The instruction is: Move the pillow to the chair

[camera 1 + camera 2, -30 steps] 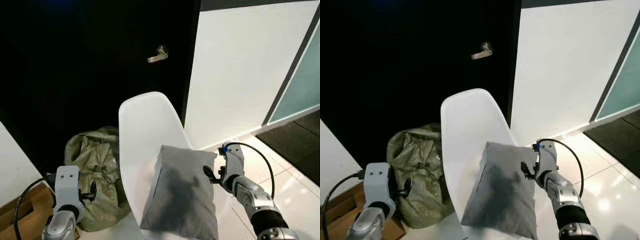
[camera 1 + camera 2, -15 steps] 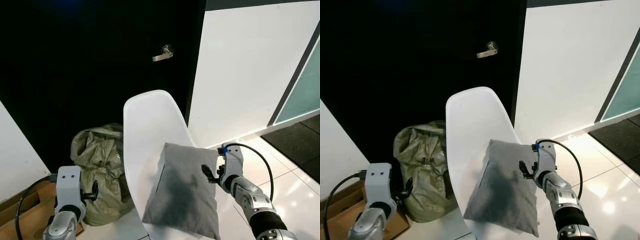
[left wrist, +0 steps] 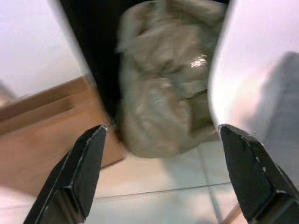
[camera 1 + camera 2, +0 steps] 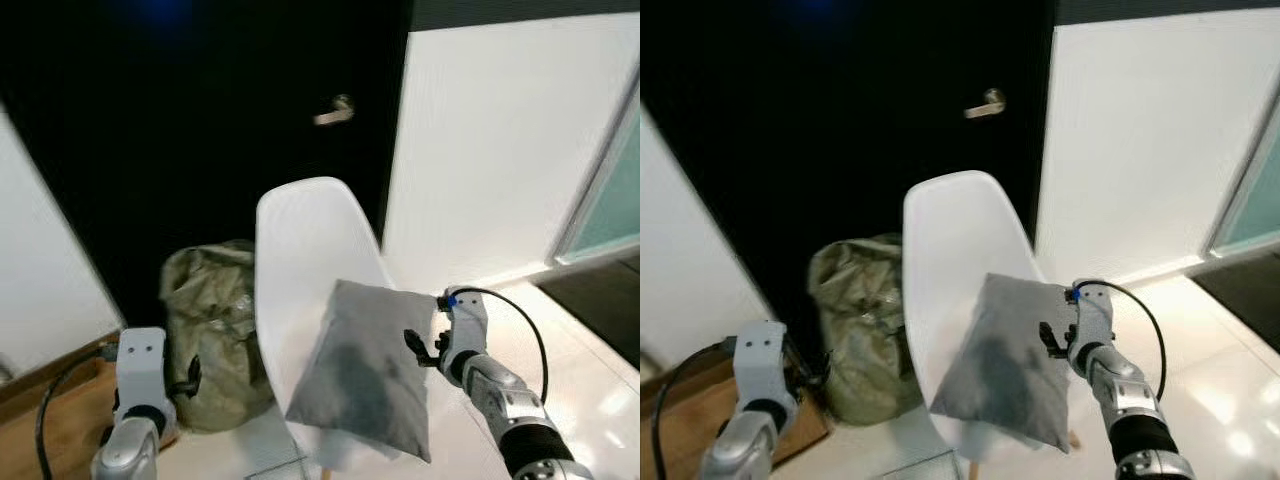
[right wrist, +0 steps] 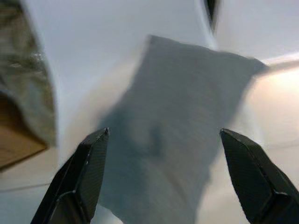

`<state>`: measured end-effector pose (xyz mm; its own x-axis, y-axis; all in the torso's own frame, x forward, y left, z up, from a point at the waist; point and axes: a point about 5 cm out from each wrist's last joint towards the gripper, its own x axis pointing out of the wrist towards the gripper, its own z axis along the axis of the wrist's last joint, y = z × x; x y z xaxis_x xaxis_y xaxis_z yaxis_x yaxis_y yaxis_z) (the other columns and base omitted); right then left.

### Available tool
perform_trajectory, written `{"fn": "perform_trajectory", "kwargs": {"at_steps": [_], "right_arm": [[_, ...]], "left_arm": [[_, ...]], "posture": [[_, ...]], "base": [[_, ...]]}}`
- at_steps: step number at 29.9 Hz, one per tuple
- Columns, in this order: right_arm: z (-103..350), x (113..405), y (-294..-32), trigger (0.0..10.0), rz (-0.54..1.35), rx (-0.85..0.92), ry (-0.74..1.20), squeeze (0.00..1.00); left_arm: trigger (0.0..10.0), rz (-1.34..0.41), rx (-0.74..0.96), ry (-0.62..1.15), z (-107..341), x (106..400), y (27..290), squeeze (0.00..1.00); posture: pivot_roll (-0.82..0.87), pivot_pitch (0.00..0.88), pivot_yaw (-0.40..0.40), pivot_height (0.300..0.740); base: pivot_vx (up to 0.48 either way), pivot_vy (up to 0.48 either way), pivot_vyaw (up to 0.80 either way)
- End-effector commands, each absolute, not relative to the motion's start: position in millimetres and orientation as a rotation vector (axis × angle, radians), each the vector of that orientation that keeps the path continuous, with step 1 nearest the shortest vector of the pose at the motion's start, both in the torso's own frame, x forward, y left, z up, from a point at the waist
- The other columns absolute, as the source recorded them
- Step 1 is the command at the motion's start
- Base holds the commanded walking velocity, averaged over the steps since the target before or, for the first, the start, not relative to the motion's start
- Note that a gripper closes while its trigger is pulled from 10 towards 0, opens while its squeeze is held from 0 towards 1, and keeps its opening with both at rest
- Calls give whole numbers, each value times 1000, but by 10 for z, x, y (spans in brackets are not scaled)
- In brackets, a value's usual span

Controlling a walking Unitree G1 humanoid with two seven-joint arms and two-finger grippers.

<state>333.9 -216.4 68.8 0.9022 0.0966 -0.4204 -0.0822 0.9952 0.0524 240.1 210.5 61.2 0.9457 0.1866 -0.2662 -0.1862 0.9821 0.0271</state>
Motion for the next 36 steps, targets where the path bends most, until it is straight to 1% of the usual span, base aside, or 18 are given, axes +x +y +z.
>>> {"fn": "perform_trajectory", "kwargs": {"at_steps": [1,12,36], "right_arm": [[646,3304,-2190,10000,82,39,444,0],[647,3302,-2197,10000,82,32,445,0],[639,3319,-2246,10000,30,11,464,0]], "left_arm": [[10000,184,9,268,633,2432,2116,0],[10000,185,4,264,648,2429,2105,0],[10000,171,0,249,690,2487,2065,0]], "posture": [[-148,41,-10,740],[-148,44,-13,740],[-152,25,-18,740]], "base": [[-356,0,0],[-366,0,0],[-347,0,-758]]}}
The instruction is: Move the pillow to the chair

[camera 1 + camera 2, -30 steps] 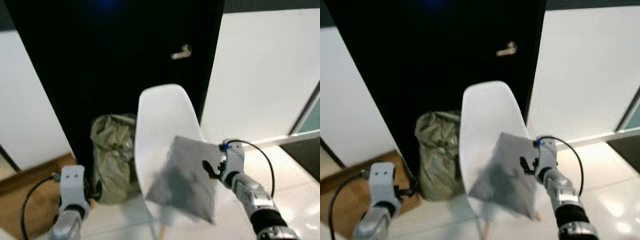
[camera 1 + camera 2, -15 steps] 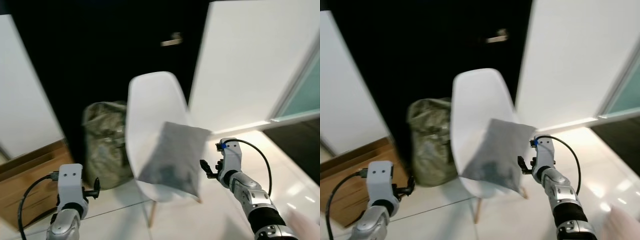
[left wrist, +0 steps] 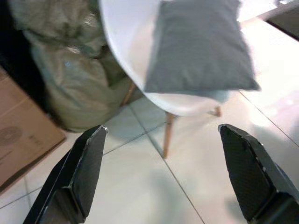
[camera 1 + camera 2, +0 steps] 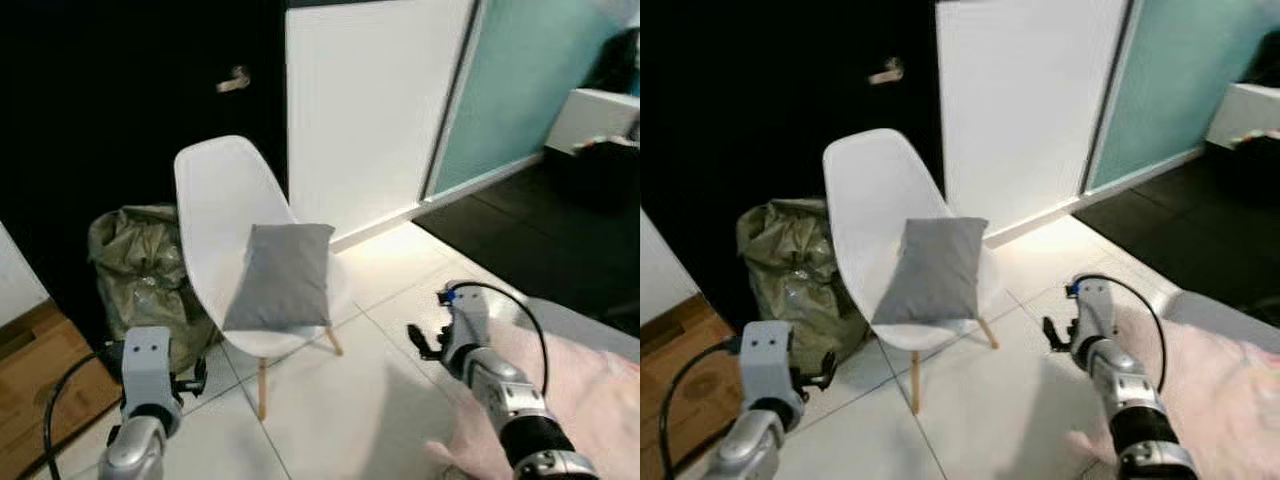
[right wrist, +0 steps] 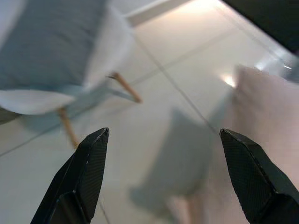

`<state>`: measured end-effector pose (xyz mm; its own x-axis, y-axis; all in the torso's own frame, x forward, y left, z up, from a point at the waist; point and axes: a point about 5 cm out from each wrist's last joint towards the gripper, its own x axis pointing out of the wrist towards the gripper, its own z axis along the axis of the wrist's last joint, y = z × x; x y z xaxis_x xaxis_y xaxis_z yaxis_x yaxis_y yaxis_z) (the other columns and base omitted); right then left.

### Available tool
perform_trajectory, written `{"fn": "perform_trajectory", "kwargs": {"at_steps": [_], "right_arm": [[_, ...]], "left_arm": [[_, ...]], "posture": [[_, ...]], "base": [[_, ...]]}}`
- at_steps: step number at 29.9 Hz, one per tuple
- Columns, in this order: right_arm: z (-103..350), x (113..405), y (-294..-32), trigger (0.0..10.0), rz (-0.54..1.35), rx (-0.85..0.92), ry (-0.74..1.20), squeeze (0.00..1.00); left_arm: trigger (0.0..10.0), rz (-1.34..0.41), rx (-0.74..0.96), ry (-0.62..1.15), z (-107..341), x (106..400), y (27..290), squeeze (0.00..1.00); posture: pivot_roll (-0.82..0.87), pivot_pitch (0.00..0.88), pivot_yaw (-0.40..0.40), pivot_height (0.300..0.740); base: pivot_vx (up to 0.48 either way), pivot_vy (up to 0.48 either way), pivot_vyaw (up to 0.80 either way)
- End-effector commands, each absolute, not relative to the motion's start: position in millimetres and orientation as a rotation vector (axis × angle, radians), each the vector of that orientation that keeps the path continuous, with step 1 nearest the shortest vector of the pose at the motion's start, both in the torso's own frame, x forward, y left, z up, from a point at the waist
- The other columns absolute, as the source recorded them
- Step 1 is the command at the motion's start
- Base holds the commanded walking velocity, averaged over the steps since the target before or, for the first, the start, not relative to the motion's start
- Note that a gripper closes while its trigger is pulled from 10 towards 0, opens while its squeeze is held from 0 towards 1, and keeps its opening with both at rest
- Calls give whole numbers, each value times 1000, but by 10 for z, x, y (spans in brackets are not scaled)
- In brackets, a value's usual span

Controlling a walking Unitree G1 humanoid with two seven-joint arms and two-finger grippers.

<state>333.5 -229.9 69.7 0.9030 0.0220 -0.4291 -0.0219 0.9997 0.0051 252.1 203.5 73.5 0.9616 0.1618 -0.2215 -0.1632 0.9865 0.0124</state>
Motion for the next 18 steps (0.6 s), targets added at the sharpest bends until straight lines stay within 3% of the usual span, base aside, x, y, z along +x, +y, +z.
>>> {"fn": "perform_trajectory", "kwargs": {"at_steps": [1,6,18], "right_arm": [[641,3320,-2248,10000,28,11,463,0],[643,3319,-2263,10000,11,15,461,0],[695,3344,-2354,10000,-65,18,444,0]], "left_arm": [[10000,170,1,249,691,2490,2065,0],[10000,169,5,242,705,2501,2073,0],[10000,132,12,207,763,2518,2040,0]], "posture": [[-152,26,-18,740],[-154,27,-18,740],[-160,32,-18,740]], "base": [[-322,0,-763],[-279,0,-769],[0,0,-763]]}}
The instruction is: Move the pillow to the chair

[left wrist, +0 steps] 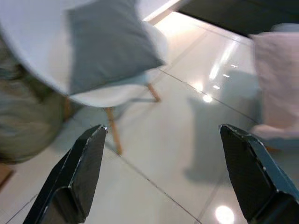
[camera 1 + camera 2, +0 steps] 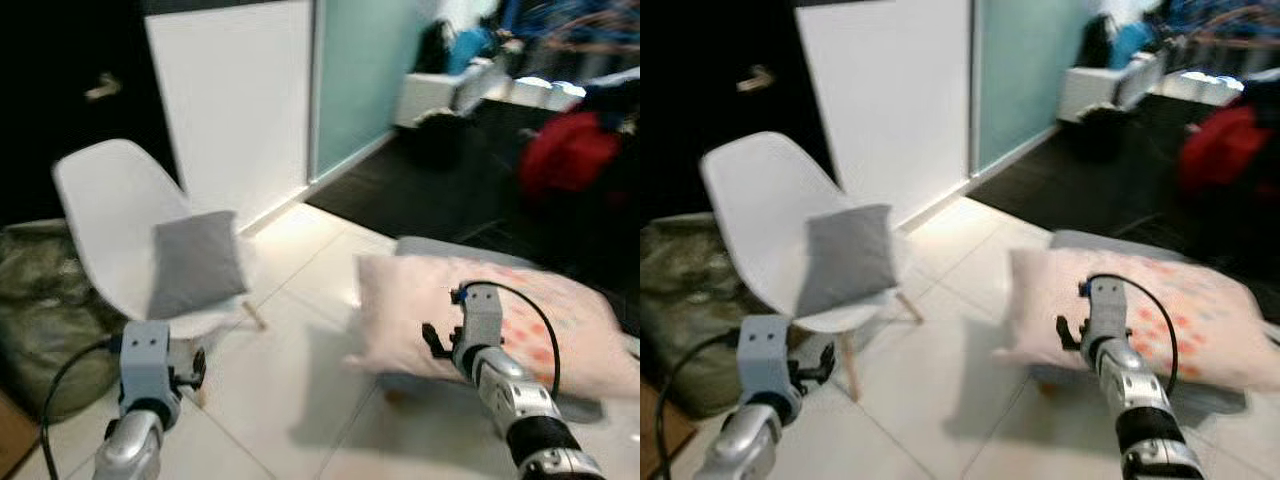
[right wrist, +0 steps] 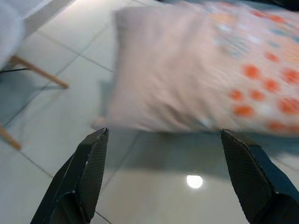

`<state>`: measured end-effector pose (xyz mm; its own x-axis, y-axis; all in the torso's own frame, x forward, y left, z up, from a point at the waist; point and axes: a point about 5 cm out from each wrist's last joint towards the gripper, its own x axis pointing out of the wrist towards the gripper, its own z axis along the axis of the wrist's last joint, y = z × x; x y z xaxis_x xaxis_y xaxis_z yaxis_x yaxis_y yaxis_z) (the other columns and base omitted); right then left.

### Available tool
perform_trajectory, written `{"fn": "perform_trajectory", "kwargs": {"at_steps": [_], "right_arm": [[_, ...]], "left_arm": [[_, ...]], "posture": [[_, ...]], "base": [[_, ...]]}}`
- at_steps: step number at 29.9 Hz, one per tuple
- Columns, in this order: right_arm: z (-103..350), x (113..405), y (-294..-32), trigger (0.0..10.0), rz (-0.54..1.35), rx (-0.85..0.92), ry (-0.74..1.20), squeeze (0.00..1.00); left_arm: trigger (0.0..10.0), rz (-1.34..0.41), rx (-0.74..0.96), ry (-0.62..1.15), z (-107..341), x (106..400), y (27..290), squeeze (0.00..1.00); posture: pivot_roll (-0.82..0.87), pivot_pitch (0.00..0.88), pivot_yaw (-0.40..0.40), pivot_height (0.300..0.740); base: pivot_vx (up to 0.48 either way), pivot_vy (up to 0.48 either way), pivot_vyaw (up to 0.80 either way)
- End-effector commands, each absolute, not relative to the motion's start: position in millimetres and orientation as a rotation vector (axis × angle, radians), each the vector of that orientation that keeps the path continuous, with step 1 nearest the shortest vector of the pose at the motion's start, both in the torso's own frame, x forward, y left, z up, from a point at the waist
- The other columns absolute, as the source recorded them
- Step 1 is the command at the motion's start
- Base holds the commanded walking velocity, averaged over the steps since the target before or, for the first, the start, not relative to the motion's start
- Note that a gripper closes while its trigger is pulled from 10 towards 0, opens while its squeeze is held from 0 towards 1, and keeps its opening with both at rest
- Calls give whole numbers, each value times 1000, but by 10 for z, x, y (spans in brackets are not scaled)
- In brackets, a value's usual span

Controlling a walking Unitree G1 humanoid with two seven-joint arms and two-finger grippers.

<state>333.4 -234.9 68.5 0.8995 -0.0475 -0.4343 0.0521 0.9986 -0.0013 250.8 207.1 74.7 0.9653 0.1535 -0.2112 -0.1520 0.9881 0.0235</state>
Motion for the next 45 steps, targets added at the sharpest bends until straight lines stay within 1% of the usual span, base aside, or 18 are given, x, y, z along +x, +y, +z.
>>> {"fn": "perform_trajectory", "kwargs": {"at_steps": [1,21,30,33,45], "right_arm": [[695,3344,-2354,10000,-65,18,444,0],[725,3361,-2387,10000,-109,41,422,0],[735,3369,-2376,10000,-100,47,412,0],[763,3380,-2342,10000,-76,73,381,0],[783,3389,-2329,10000,-50,91,368,0]], "left_arm": [[10000,132,12,207,763,2518,2040,0],[10000,109,25,184,810,2533,2012,0],[10000,100,29,181,813,2537,1994,0],[10000,94,36,180,814,2533,1988,0],[10000,93,50,176,822,2523,1997,0]], "posture": [[-160,32,-18,740],[-160,33,-19,740],[-160,33,-20,740],[-161,32,-18,740],[-164,25,-20,740]], "base": [[0,0,-763],[0,0,-763],[0,0,-763],[0,0,0],[361,0,0]]}}
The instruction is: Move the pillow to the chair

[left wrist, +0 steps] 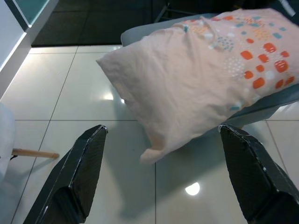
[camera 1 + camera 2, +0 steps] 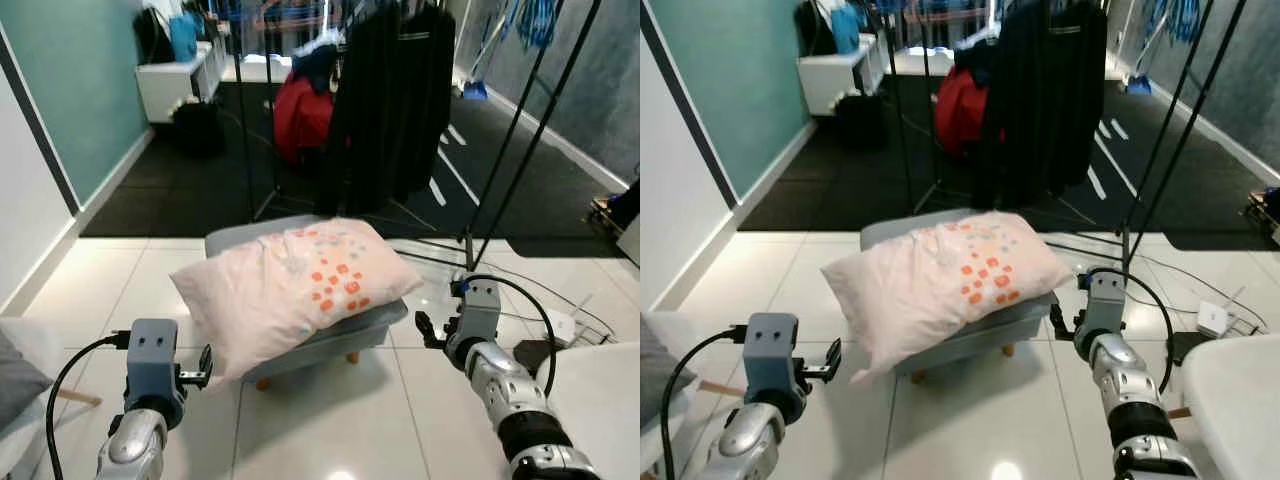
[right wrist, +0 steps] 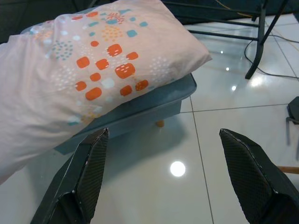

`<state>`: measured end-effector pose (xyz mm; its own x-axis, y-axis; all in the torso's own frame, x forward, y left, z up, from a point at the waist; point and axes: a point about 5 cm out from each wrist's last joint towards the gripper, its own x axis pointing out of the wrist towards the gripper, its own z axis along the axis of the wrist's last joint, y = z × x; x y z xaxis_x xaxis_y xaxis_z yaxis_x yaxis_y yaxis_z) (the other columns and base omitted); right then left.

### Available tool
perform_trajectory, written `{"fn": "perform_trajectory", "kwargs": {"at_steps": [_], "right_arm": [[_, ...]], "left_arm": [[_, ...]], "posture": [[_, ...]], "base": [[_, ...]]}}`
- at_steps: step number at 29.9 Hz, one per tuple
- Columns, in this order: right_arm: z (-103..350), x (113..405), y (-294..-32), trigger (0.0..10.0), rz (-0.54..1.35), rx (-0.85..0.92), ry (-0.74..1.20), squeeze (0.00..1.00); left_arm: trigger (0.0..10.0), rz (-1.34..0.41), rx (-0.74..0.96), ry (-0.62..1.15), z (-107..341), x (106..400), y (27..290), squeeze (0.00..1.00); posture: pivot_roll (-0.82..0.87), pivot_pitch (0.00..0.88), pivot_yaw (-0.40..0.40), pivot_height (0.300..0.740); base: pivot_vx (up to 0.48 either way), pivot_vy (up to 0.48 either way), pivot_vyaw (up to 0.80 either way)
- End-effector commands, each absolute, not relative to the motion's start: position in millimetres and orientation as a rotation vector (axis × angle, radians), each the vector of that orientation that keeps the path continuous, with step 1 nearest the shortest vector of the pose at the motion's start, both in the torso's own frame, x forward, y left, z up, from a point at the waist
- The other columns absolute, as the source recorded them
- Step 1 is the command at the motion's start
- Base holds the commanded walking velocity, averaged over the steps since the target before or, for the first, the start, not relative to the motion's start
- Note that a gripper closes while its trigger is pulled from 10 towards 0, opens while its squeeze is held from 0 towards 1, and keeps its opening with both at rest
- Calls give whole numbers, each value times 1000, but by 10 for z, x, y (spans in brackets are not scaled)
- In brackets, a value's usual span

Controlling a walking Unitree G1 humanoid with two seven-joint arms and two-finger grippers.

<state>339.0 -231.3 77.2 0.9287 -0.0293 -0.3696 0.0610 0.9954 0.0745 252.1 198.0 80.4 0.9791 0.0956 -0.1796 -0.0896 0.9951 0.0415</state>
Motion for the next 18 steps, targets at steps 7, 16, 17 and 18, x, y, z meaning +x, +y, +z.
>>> {"fn": "perform_trajectory", "kwargs": {"at_steps": [7,16,17,18], "right_arm": [[780,3390,-2328,10000,-48,93,365,0],[780,3394,-2340,10000,-61,92,364,0],[766,3392,-2352,10000,-74,86,380,0],[743,3386,-2365,10000,-89,84,406,0]], "left_arm": [[10000,86,51,175,822,2519,1994,0],[10000,74,55,175,824,2517,1990,0],[10000,72,52,174,827,2518,1984,0],[10000,68,52,173,830,2520,1978,0]], "posture": [[-164,21,-19,740],[-163,23,-17,740],[-163,24,-16,740],[-162,26,-16,740]], "base": [[468,0,0],[480,0,0],[439,0,0],[405,0,0]]}}
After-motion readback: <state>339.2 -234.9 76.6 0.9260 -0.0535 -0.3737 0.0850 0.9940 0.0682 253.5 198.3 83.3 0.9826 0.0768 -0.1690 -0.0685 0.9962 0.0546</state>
